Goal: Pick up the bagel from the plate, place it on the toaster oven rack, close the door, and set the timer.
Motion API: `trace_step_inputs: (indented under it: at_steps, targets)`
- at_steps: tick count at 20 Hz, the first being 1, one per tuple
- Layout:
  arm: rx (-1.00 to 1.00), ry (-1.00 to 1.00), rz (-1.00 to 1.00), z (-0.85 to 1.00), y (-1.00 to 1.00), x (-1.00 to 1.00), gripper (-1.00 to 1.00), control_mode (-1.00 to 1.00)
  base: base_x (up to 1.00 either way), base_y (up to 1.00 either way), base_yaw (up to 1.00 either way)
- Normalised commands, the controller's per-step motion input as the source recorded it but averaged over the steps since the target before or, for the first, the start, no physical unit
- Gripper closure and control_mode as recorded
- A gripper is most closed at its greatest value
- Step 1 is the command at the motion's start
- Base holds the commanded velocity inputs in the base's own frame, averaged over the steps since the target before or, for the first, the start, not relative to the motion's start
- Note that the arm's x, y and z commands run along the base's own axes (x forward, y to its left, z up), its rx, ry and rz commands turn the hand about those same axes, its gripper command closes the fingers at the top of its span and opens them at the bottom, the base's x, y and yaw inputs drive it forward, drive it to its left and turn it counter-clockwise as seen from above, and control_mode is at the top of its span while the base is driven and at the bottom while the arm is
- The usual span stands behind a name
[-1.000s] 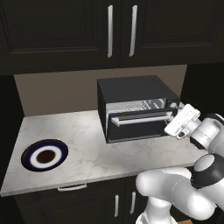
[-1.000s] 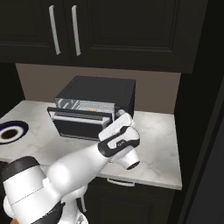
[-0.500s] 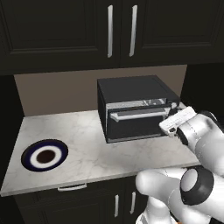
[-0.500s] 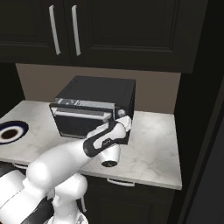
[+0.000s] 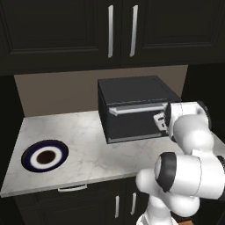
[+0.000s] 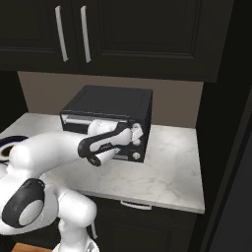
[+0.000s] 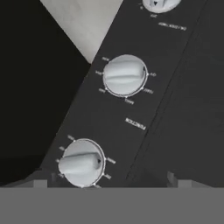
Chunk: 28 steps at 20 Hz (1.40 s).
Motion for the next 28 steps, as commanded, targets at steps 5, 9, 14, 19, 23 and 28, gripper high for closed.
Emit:
trace_step_inputs:
  at_steps: [5, 9, 14, 19, 23, 28]
  targets:
    - [0.08, 0.19, -0.35, -0.04, 0.00, 0.00, -1.00, -1.00, 0.00, 0.00, 0.00]
    - [0.08, 0.16, -0.33, -0.01, 0.00, 0.00, -1.00, -1.00, 0.00, 0.00, 0.00]
    - [0.15, 0.08, -0.24, 0.02, 0.00, -0.41, -1.00, -1.00, 0.00, 0.00, 0.00]
    - [0.26, 0.00, -0.04, 0.35, 0.00, -1.00, -1.00, -1.00, 0.00, 0.00, 0.00]
    - [0.32, 0.07, 0.00, 0.58, 0.00, -1.00, -1.00, -1.00, 0.00, 0.00, 0.00]
    - [0.35, 0.13, 0.00, 0.85, 0.00, -0.90, -1.00, -1.00, 0.00, 0.00, 0.00]
